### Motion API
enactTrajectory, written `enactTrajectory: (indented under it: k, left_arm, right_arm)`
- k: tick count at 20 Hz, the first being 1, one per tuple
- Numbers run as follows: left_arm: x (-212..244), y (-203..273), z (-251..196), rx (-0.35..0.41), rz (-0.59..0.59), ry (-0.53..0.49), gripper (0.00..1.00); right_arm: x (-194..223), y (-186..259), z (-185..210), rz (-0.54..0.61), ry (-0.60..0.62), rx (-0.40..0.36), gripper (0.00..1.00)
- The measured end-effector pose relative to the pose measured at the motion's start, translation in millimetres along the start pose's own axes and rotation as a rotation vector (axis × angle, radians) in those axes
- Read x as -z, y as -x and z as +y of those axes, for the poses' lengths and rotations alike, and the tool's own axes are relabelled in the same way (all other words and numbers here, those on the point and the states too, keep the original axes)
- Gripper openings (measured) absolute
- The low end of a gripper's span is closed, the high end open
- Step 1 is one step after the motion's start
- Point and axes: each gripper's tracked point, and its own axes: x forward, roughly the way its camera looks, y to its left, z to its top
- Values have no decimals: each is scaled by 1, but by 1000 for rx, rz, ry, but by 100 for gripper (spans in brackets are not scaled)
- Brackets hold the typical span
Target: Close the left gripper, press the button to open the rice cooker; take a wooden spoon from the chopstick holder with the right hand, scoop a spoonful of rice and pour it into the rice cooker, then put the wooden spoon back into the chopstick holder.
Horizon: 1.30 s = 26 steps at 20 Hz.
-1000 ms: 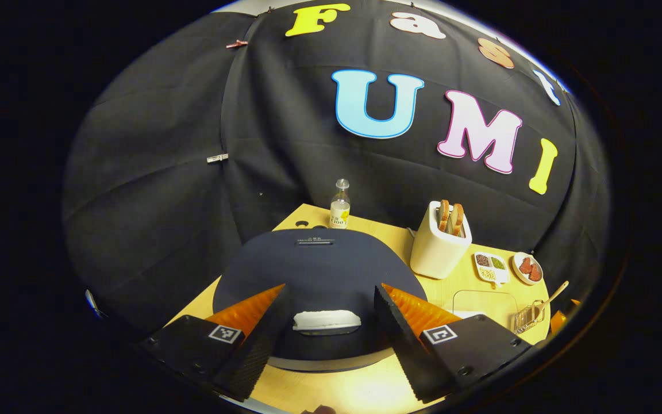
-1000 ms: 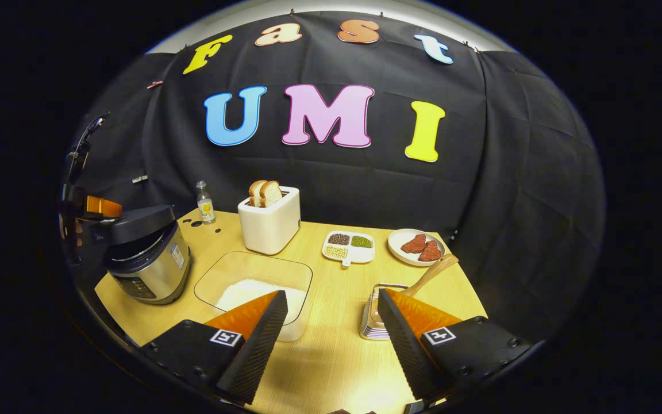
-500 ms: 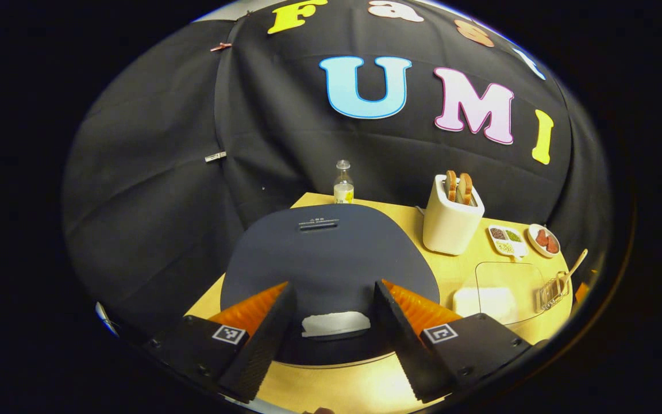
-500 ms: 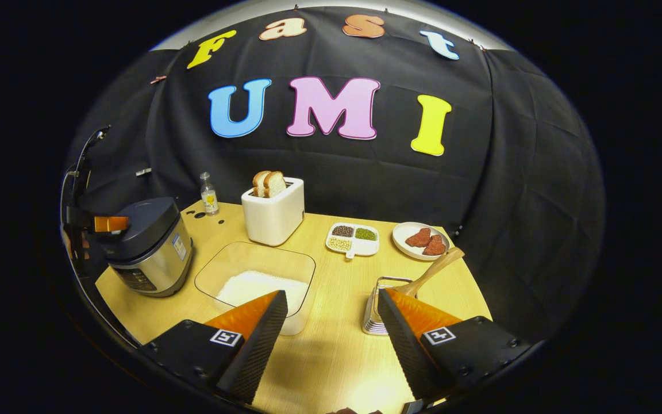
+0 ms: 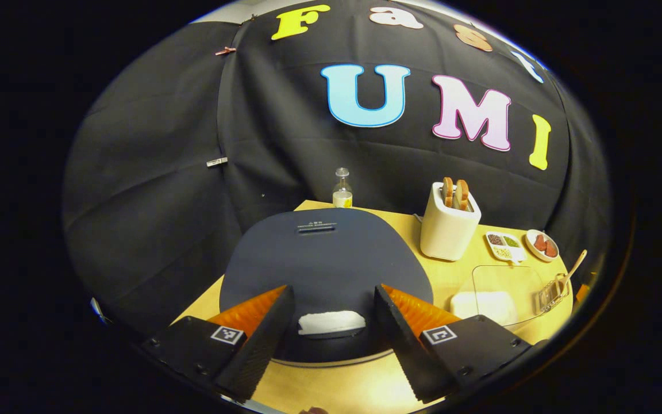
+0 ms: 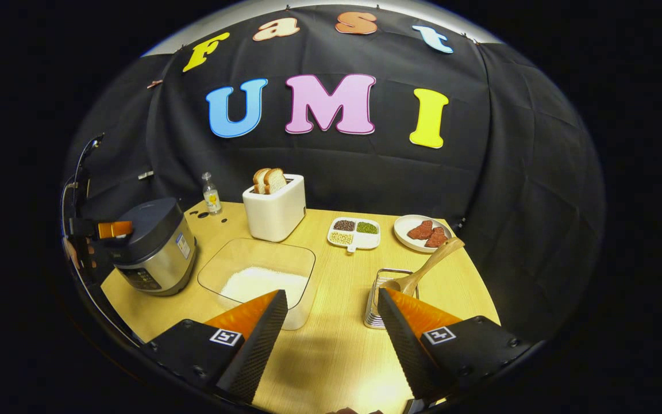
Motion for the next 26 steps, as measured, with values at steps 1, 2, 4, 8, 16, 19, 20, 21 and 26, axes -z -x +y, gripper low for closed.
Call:
enactTrajectory:
  k: [1,2,4,8,16,19,20,21,26]
  left_arm:
    - [-9,10,-8,20,-35,17,98]
    - [-22,22,-16,37,-75,26,95]
    - [-45,46,-30,58,-142,19,96]
    - [-90,96,-63,105,-255,33,95]
    - [-157,177,-123,187,-437,27,95]
    - [-163,193,-135,250,-475,-5,96]
    - [-159,195,-136,272,-470,-6,95]
    - [-151,197,-139,294,-458,-5,95]
    - [-102,206,-119,376,-372,4,95]
  right_arm:
    - [-8,2,-4,-21,-2,4,98]
    - [-17,4,-8,-40,-4,8,98]
    - [-37,9,-16,-83,-13,9,98]
    - [-91,30,-49,-187,-8,22,98]
    - [-164,83,-95,-397,-35,99,98]
    - [-161,120,-108,-416,-87,190,98]
    - [-155,134,-112,-421,-96,233,98]
    - [-150,147,-112,-427,-107,270,98]
    - [-107,194,-84,-406,-138,335,98]
